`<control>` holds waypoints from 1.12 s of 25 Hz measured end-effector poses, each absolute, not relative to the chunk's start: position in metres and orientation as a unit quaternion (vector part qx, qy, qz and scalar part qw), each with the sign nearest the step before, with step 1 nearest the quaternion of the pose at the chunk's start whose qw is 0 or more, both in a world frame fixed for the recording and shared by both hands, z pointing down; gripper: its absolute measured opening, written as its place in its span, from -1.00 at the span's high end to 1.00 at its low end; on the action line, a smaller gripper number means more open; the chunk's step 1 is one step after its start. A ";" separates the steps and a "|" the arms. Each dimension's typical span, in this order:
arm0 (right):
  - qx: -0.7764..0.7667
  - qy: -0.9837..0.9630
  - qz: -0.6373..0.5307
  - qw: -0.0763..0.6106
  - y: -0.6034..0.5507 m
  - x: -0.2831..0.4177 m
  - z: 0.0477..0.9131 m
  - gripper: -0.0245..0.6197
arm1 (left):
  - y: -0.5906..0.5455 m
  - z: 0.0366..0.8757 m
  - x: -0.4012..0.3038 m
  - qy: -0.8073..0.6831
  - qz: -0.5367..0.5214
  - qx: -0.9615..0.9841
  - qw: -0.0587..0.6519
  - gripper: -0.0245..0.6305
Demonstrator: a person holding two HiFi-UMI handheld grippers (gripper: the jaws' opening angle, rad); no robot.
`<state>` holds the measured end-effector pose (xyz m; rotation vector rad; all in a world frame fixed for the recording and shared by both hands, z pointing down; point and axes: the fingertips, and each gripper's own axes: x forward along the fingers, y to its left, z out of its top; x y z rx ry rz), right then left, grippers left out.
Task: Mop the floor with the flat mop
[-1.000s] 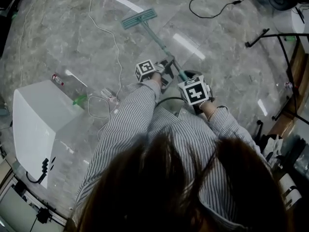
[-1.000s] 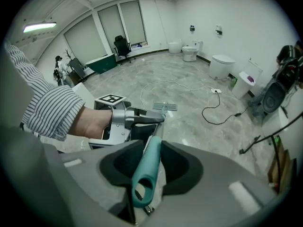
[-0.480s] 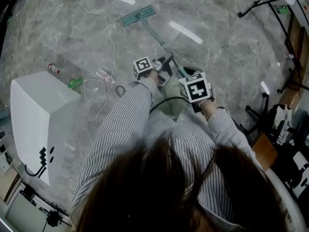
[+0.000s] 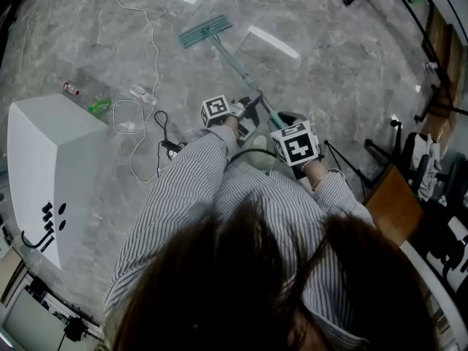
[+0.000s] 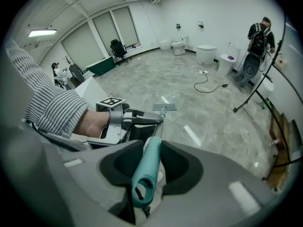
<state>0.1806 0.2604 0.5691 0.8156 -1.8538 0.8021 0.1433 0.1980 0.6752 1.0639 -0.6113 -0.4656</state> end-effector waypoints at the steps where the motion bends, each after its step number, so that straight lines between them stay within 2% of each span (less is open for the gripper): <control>1: 0.331 -0.755 0.326 0.463 0.275 0.195 0.567 0.56 | 0.213 0.672 0.158 -0.282 -0.222 0.491 0.794 0.52; 9: 0.330 -0.752 0.331 0.465 0.376 0.280 0.561 0.56 | 0.314 0.661 0.246 -0.260 -0.218 0.485 0.806 0.51; 14: 0.354 -0.749 0.343 0.442 0.403 0.311 0.548 0.56 | 0.344 0.649 0.278 -0.230 -0.202 0.499 0.811 0.49; 24: 0.341 -0.745 0.330 0.469 0.421 0.317 0.561 0.56 | 0.358 0.679 0.281 -0.244 -0.189 0.526 0.793 0.49; 28: 0.337 -0.743 0.327 0.477 0.422 0.318 0.563 0.56 | 0.359 0.667 0.284 -0.240 -0.200 0.507 0.804 0.49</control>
